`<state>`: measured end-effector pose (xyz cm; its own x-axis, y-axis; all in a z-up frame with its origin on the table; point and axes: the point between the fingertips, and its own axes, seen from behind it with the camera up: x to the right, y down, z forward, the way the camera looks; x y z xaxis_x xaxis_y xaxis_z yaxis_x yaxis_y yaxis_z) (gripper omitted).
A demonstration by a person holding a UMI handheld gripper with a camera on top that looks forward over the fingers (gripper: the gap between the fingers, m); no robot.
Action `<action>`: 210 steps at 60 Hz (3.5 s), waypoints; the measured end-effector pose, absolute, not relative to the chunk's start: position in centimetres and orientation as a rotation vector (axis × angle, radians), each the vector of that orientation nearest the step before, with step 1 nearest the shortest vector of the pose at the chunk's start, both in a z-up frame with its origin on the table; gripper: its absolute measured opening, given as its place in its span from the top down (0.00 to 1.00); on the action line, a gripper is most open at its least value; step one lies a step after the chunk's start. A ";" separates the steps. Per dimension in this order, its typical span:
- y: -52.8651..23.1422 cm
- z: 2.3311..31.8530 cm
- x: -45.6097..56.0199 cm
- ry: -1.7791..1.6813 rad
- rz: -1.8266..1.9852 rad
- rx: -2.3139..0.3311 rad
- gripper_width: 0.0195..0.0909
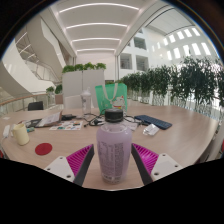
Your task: Pour water
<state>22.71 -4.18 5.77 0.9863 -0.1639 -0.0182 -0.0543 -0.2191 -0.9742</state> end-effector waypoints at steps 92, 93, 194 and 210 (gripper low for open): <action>12.1 17.9 -13.9 -2.036 -1.756 -0.875 0.70; 12.0 17.7 -14.0 -2.043 -1.755 -0.875 0.70; -3.2 6.8 -7.1 -0.121 0.150 -2.083 0.10; -16.6 13.7 -12.7 -0.070 0.042 -2.050 0.10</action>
